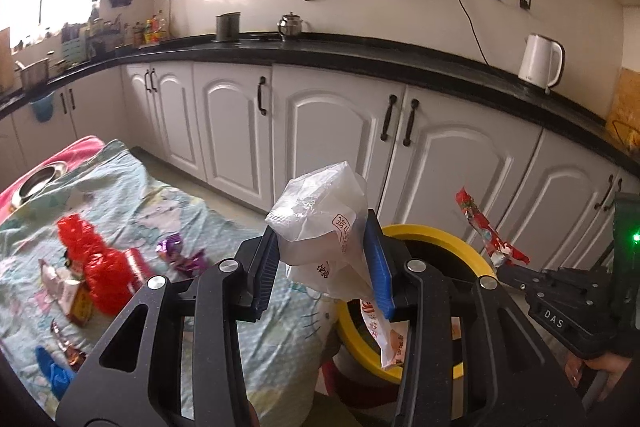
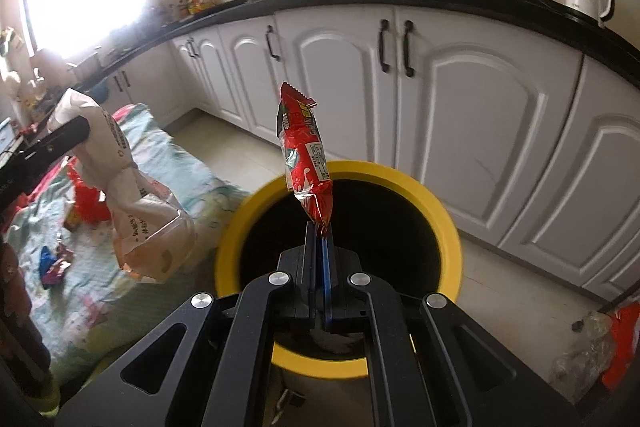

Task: Collect trash
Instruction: 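Carry the red wrapper with the right gripper over the yellow bin, then open the right gripper to drop the red wrapper into the bin, then move both open grippers back toward the trash on the bed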

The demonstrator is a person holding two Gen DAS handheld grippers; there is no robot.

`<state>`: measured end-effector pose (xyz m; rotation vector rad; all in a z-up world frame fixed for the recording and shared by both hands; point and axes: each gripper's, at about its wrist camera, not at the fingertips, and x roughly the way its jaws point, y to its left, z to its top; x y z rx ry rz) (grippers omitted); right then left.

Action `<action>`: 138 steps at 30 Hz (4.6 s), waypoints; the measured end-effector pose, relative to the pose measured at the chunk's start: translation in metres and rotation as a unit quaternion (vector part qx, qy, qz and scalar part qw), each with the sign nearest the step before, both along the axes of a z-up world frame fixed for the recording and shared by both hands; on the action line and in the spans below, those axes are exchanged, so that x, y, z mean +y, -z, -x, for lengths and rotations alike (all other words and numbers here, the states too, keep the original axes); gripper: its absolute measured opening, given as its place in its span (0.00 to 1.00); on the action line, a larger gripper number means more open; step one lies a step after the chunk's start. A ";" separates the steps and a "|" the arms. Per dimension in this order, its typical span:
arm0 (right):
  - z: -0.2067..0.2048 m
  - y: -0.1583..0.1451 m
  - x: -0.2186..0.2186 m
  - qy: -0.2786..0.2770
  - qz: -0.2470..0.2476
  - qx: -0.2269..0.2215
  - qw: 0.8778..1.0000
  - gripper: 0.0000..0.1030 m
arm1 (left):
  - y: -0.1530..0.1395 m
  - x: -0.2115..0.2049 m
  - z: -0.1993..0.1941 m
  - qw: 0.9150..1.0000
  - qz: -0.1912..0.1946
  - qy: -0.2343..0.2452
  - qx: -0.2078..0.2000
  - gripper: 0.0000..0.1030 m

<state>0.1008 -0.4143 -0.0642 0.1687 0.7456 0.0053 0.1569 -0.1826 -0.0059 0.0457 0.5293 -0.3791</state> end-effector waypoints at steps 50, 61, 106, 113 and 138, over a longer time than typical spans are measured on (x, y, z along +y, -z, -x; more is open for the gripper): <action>-0.020 0.055 -0.038 0.051 -0.045 0.072 0.995 0.38 | 0.071 -0.062 -0.038 0.994 -0.037 0.032 0.093 0.66; -0.015 0.043 -0.039 0.070 -0.044 0.053 0.995 0.60 | 0.054 -0.040 -0.022 0.996 -0.014 0.014 0.087 0.90; 0.032 -0.065 0.093 -0.075 0.031 -0.120 0.989 0.80 | -0.006 0.098 0.039 0.991 0.035 -0.131 -0.013 0.90; 0.030 -0.064 0.112 -0.097 0.029 -0.116 0.988 0.81 | -0.007 0.118 0.039 0.987 0.042 -0.154 -0.018 0.90; -0.003 -0.049 0.209 -0.203 0.033 -0.083 0.975 0.81 | 0.014 0.223 0.025 0.960 0.089 -0.264 0.009 0.90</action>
